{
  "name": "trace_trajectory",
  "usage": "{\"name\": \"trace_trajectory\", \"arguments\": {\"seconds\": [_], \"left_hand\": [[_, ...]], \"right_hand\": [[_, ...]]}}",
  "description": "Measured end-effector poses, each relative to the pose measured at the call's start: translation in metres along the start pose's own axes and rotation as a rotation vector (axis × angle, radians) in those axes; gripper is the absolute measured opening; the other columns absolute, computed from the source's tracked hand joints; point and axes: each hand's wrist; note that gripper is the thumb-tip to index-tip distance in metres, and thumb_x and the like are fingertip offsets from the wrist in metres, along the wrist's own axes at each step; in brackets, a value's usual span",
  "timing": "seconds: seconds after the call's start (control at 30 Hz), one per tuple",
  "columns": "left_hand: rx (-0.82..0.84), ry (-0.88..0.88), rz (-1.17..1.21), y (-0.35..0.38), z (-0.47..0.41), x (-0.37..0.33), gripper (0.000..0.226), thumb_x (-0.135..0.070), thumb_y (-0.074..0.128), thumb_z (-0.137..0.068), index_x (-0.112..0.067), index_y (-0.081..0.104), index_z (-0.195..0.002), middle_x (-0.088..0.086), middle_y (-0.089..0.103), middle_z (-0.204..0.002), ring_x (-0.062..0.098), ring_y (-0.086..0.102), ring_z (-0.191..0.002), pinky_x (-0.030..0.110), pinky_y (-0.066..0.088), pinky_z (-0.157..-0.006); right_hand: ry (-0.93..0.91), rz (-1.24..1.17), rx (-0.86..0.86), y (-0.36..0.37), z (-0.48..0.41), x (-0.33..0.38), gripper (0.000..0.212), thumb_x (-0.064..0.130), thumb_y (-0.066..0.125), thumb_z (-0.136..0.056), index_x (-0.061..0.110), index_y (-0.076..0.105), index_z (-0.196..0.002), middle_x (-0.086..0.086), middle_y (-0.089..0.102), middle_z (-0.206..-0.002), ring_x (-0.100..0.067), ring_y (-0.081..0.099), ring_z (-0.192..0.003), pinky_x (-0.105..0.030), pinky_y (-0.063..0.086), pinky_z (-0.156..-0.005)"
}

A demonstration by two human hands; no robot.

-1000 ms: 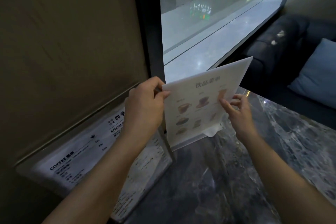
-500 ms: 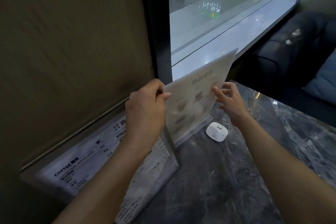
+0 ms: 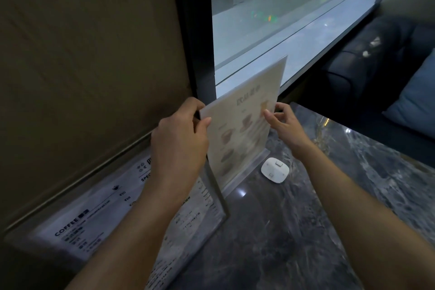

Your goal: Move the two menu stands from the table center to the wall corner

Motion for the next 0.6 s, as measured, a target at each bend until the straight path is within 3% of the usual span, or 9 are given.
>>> {"name": "trace_trajectory", "arguments": {"seconds": [0.17, 0.23, 0.3, 0.4, 0.6], "left_hand": [[0.008, 0.025, -0.038, 0.001, 0.001, 0.001, 0.009, -0.024, 0.058, -0.088, -0.020, 0.057, -0.096, -0.016, 0.050, -0.070, 0.010, 0.056, -0.063, 0.032, 0.053, -0.059], [0.010, 0.036, -0.041, 0.000, 0.001, 0.000, 0.010, -0.023, 0.059, -0.087, -0.019, 0.056, -0.096, -0.012, 0.051, -0.072, 0.012, 0.055, -0.063, 0.033, 0.053, -0.059], [0.022, 0.050, -0.036, -0.001, 0.001, -0.002, 0.012, -0.020, 0.059, -0.087, -0.019, 0.054, -0.098, -0.010, 0.054, -0.075, 0.019, 0.059, -0.069, 0.041, 0.056, -0.065], [0.018, 0.103, -0.031, -0.003, 0.004, -0.007, 0.016, -0.023, 0.056, -0.089, -0.019, 0.051, -0.104, -0.001, 0.062, -0.087, 0.023, 0.063, -0.080, 0.048, 0.058, -0.067], [-0.089, 0.359, -0.073, -0.003, 0.004, -0.030, 0.028, -0.031, 0.055, -0.087, -0.014, 0.054, -0.110, 0.010, 0.063, -0.096, 0.028, 0.058, -0.085, 0.039, 0.052, -0.069]], "right_hand": [[-0.017, 0.040, -0.002, -0.002, 0.003, -0.001, 0.055, 0.049, 0.058, -0.080, 0.024, 0.040, -0.126, -0.002, 0.060, -0.104, -0.010, 0.059, -0.094, -0.024, 0.047, -0.072], [-0.026, 0.079, -0.034, -0.002, 0.003, -0.002, 0.059, 0.049, 0.059, -0.079, 0.024, 0.038, -0.128, 0.003, 0.057, -0.104, -0.016, 0.058, -0.099, -0.035, 0.050, -0.083], [-0.011, 0.143, -0.066, -0.003, 0.005, 0.001, 0.066, 0.051, 0.060, -0.078, 0.023, 0.035, -0.132, -0.005, 0.051, -0.119, -0.024, 0.054, -0.108, -0.046, 0.048, -0.093], [-0.024, 0.321, -0.074, -0.009, 0.011, 0.004, 0.074, 0.056, 0.059, -0.076, 0.022, 0.032, -0.135, -0.010, 0.042, -0.135, -0.026, 0.047, -0.117, -0.045, 0.045, -0.096], [-0.147, 0.593, -0.164, -0.036, 0.034, 0.038, 0.073, 0.053, 0.060, -0.076, 0.028, 0.027, -0.137, -0.008, 0.040, -0.140, -0.026, 0.044, -0.124, -0.050, 0.042, -0.098]]}}
Point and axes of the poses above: each hand's wrist, its own z-axis away from the middle knuckle, its own y-axis out of the palm, x = y × z
